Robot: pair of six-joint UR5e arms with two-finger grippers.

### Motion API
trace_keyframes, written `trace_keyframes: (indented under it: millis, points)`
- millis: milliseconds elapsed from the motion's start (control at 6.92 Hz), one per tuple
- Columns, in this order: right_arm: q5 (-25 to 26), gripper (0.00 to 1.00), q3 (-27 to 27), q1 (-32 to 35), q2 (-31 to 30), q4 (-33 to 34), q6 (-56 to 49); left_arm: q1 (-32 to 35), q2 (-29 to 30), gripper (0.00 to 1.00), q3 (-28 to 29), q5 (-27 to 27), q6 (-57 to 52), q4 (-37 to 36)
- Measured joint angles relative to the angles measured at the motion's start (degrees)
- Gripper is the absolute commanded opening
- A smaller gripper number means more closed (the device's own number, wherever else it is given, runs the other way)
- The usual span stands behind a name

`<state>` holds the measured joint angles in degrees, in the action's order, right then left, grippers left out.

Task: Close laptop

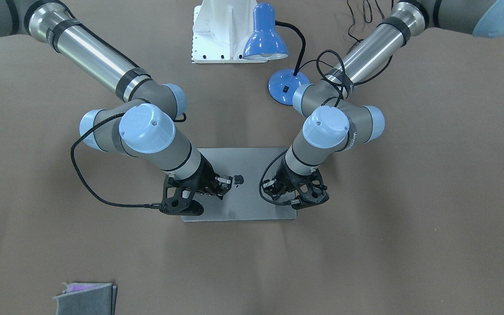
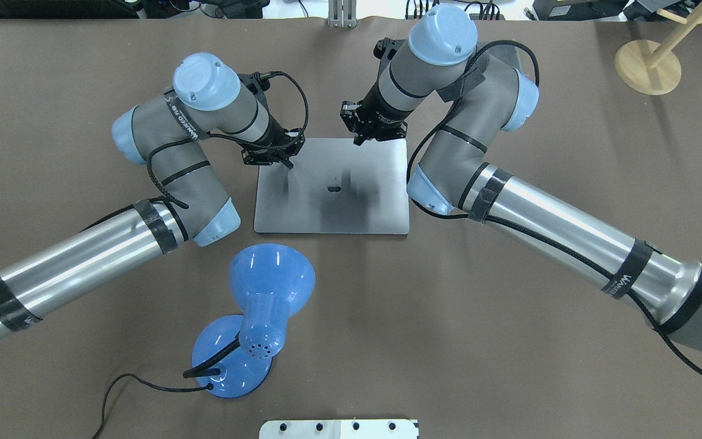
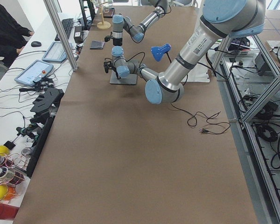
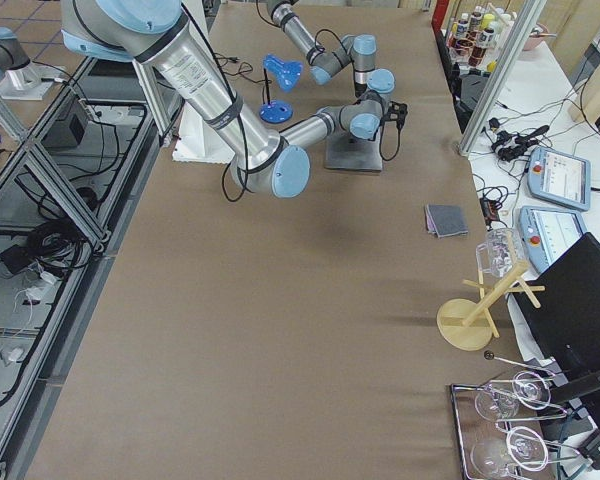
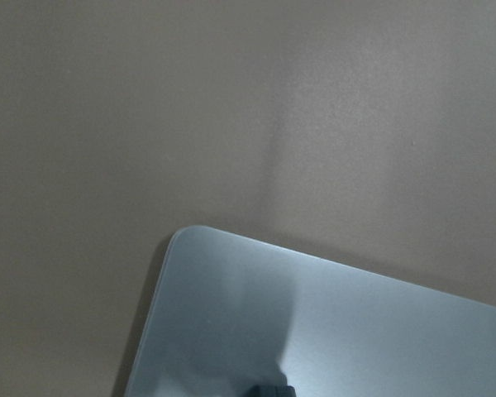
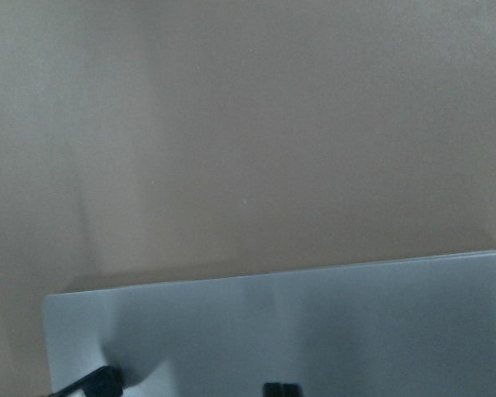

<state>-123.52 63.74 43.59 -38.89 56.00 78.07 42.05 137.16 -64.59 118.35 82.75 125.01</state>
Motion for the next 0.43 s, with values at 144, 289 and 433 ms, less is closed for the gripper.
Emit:
trace_keyframes:
  millis: [144, 289, 433]
  points:
    - [-1.6, 0.29, 0.6, 1.1, 0.0, 0.1, 0.1, 1.9, 0.7, 0.0, -1.0, 3.3, 0.4, -1.0]
    - [-3.2, 0.99, 1.3, 2.1, 0.0, 0.2, 0.1, 2.8, 1.0, 0.17, -2.1, 5.1, 0.6, -2.4]
    - [-5.2, 1.0, 2.0, 3.5, -0.1, 0.4, 0.1, 3.3, 1.0, 0.98, -3.3, 5.8, 0.8, -3.2]
